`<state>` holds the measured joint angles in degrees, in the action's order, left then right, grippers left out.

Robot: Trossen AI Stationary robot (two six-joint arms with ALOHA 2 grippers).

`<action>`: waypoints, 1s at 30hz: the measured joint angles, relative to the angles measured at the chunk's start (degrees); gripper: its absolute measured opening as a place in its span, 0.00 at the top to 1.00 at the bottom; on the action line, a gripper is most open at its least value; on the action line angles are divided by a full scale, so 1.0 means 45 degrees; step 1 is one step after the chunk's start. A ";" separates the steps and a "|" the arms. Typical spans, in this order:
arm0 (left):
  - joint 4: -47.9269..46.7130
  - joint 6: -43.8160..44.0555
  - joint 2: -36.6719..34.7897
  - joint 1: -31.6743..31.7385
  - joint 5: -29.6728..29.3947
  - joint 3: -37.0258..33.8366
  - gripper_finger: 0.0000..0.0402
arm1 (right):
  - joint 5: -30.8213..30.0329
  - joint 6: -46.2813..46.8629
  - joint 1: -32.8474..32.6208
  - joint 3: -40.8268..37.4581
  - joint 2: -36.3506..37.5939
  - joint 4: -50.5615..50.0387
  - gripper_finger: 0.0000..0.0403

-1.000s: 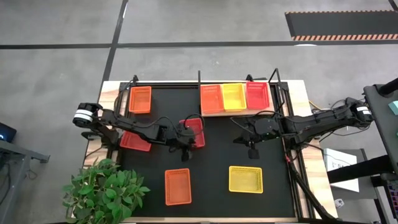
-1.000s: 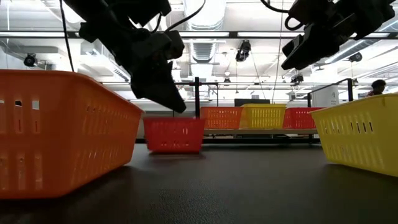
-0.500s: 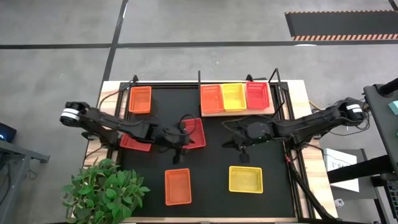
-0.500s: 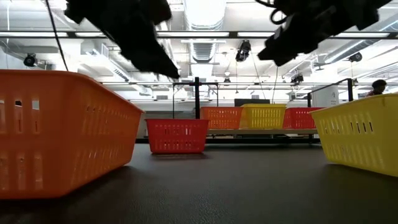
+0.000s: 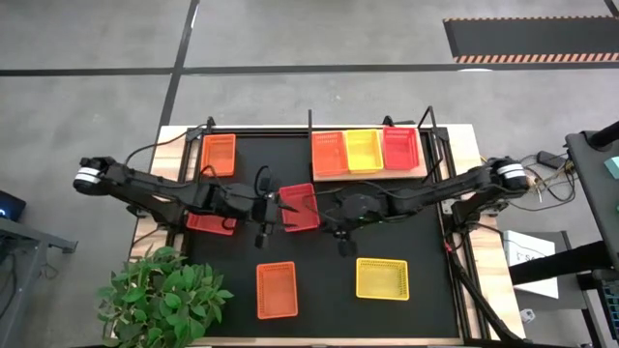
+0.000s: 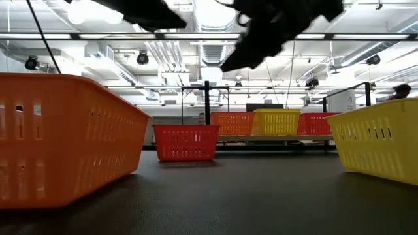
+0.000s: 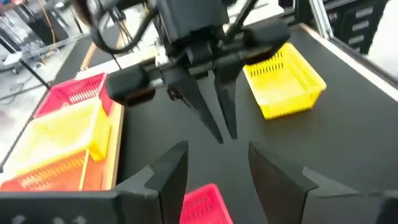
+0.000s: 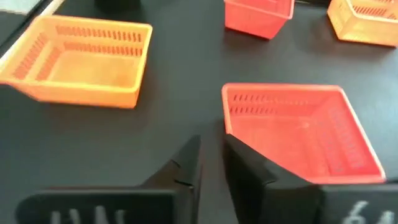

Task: Stack baskets on shelf by color
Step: Stack the top red bin on the red bin on the shelf

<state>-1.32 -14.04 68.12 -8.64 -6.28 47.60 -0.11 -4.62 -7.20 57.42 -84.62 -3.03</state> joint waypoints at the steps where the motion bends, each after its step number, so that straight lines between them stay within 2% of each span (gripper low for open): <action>1: -0.0048 0.0007 -0.0068 0.0000 -0.0004 -0.0139 0.62 | -0.0009 -0.0063 0.0017 0.0410 -0.0331 -0.0125 0.83; 9: 0.0072 0.0470 -0.1338 0.0000 -0.0063 -0.1512 0.62 | 0.0019 -0.0706 0.0389 0.3155 -0.3205 -0.1238 0.66; 15: 0.0746 0.0503 -0.1873 0.0000 -0.0091 -0.1706 0.62 | 0.0018 -0.0508 0.0808 0.4769 -0.5020 -0.2659 0.63; 24: 0.0739 0.0719 -0.1939 -0.0010 -0.0087 -0.1975 0.62 | 0.0138 -0.0412 0.1005 0.5558 -0.6479 -0.3439 0.69; 30: 0.1014 0.0721 -0.1972 -0.0010 -0.0087 -0.1983 0.62 | 0.0139 -0.0636 0.1005 0.5516 -0.6576 -0.3558 0.87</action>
<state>3.24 -10.80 59.24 -8.69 -6.68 38.68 0.51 -7.48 -2.68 82.24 -114.22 -19.04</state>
